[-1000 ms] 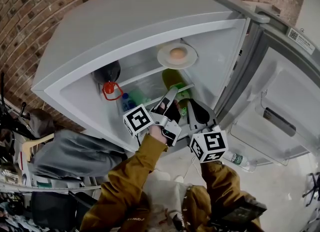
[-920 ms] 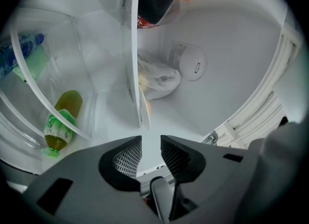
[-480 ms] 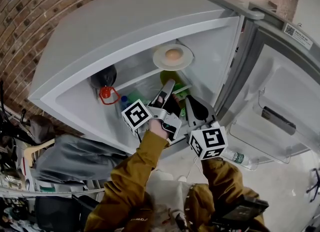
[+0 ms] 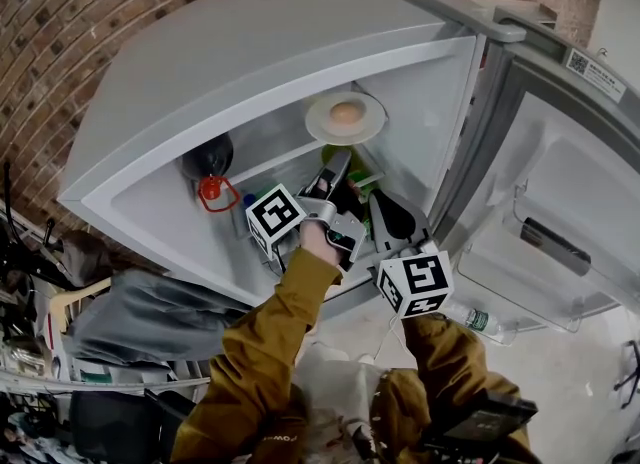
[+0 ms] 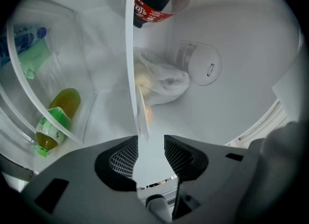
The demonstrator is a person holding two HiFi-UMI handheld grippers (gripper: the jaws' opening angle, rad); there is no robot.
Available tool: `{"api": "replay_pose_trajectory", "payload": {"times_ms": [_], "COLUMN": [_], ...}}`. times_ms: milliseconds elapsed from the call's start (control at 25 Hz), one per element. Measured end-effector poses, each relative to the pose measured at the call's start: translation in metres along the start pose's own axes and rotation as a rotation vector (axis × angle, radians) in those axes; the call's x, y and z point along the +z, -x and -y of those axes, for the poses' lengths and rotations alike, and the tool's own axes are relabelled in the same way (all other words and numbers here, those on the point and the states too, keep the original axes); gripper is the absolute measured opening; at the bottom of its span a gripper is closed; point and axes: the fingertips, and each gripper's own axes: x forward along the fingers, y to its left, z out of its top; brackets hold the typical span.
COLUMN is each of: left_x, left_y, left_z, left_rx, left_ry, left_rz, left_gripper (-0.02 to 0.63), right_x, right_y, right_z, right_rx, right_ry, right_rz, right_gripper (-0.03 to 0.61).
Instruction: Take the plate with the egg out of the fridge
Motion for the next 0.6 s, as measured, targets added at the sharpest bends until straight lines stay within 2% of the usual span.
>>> {"api": "replay_pose_trajectory", "payload": {"times_ms": [600], "left_x": [0.014], "left_y": [-0.011], "left_z": [-0.012], "left_rx": [0.042], "left_ry": [0.024], "left_rz": [0.018], "left_gripper": [0.152], "right_x": [0.001], "right_y": [-0.009], "right_z": [0.003], "right_rx": [0.011], "right_ry": [0.011], "right_rz": [-0.011], "right_gripper": [0.008]}}
